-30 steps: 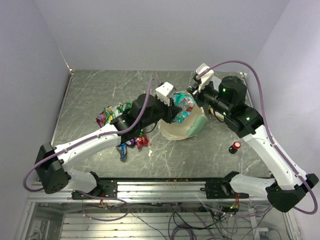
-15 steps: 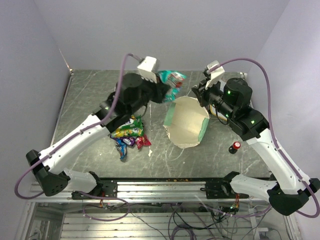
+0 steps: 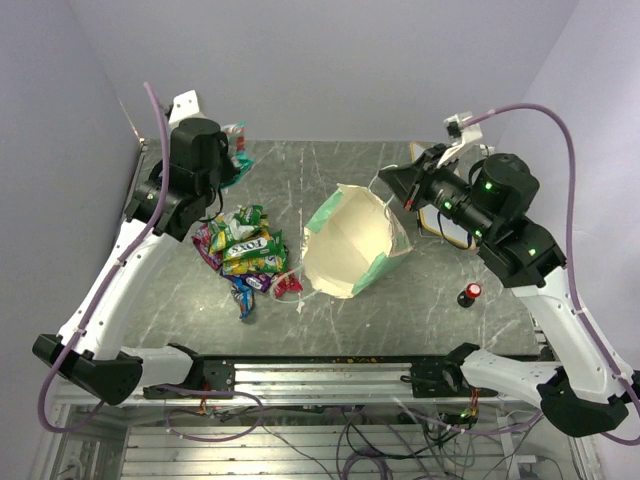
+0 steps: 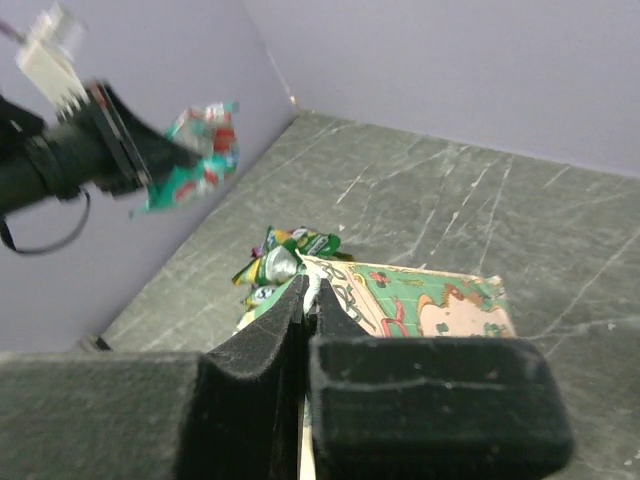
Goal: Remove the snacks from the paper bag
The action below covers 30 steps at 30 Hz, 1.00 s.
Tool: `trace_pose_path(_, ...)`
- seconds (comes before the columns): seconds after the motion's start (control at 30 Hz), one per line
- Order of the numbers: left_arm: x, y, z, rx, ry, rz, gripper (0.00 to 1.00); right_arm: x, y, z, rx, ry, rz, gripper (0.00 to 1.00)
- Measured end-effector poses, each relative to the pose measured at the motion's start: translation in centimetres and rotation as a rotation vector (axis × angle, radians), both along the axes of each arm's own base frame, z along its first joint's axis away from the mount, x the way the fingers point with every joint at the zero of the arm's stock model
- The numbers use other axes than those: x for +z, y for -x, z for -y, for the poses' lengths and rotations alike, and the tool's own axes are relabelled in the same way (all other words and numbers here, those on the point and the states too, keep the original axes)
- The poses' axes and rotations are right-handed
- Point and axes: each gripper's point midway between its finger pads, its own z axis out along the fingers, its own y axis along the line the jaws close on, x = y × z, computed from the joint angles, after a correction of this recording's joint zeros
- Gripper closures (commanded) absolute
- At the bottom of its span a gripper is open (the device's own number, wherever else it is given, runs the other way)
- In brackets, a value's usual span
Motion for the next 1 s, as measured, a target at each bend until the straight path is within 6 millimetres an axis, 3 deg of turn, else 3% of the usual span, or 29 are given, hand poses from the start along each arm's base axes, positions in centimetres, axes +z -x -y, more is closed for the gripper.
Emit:
trace_pose_path(0.07, -3.2, 0.3, -1.2, 0.048, -0.011, -0.087, 0.93, 0.8, -0.2, 0.7, -0.043, -0.019, 0.001, 1.0)
trace_pose_path(0.17, -9.1, 1.7, -2.8, 0.117, -0.032, -0.238, 0.93, -0.4, -1.1, 1.9, -0.136, -0.01, -0.043, 1.0)
trace_pose_path(0.27, -14.3, 3.9, -4.2, 0.184, -0.036, -0.37, 0.93, -4.2, -2.3, 3.5, -0.256, 0.049, -0.127, 1.0)
trace_pose_path(0.37, -18.2, 6.4, -5.6, 0.25, -0.027, -0.458, 0.93, -9.1, -3.0, 5.1, -0.36, 0.15, -0.217, 1.0)
trace_pose_path(0.43, -20.0, 7.8, -6.3, 0.289, -0.019, -0.499, 0.93, -11.9, -3.2, 6.4, -0.42, 0.225, -0.269, 1.0)
trace_pose_path(0.5, -21.3, 8.7, -6.6, 0.318, -0.008, -0.522, 0.93, -13.2, -3.1, 7.3, -0.456, 0.27, -0.29, 1.0)
trace_pose_path(0.67, -24.2, 10.2, -7.0, 0.373, 0.005, -0.579, 0.91, -12.7, -2.9, 8.4, -0.492, 0.293, -0.26, 1.0)
trace_pose_path(0.8, -25.3, 10.3, -6.9, 0.403, 0.031, -0.595, 0.77, -11.6, -2.7, 8.5, -0.481, 0.295, -0.231, 0.93)
trace_pose_path(0.9, -26.4, 10.3, -6.6, 0.412, 0.059, -0.602, 0.47, -10.7, -2.8, 8.2, -0.463, 0.293, -0.213, 0.87)
trace_pose_path(1.0, -27.5, 10.6, -6.3, 0.418, 0.082, -0.623, 0.26, -9.7, -2.7, 8.0, -0.445, 0.285, -0.193, 0.77)
